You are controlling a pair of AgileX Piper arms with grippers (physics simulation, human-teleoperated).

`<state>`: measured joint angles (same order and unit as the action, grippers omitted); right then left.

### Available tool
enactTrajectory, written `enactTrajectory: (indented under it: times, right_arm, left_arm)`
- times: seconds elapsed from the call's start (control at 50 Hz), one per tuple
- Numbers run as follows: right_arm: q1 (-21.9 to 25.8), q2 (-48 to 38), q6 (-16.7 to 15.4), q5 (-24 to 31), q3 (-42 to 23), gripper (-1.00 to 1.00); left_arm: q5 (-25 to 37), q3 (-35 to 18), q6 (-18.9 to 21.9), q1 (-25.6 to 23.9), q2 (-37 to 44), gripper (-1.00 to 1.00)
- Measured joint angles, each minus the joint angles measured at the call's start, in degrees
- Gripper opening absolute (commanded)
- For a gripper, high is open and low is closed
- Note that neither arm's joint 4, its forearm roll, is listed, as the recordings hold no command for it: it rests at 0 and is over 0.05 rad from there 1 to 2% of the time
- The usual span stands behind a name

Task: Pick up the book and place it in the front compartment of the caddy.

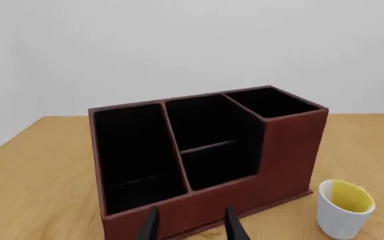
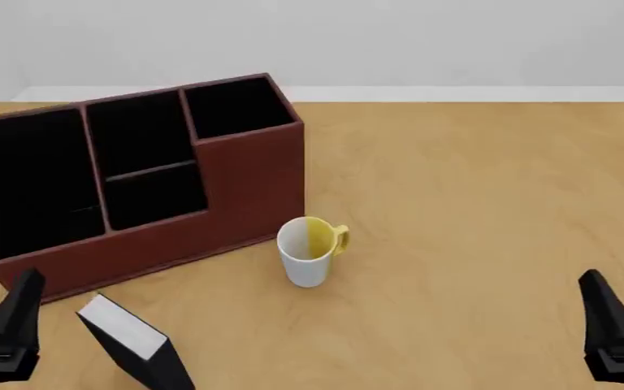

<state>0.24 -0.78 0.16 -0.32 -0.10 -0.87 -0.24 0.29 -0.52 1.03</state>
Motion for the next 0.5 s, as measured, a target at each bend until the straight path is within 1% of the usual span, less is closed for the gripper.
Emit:
enactTrajectory:
  times: [0.12, 0.3, 0.38, 0.44, 0.5]
  right_arm:
    - [0.3, 0.3, 0.1, 0.2, -0.2, 1.0]
    - [1.3, 0.6, 0.4, 0.4, -0.5, 1.0]
    - [1.7, 0.6, 0.5, 0.5, -0.7, 1.0]
    - [2.1, 0.7, 0.5, 0.4, -0.8, 1.0]
    - [2.4, 0.7, 0.6, 0.4, -0.8, 1.0]
  left_arm:
    - [-0.2, -1.3, 1.0, -0.9, -0.4, 1.0]
    - [-1.3, -4.0, 3.9, -3.2, -0.3, 1.0]
    - [-3.2, -5.7, 6.8, -5.6, 1.8, 1.0]
    - [-5.4, -7.9, 9.1, -7.3, 5.2, 1.0]
    - [-7.6, -10.0, 12.8, -9.4, 8.5, 1.0]
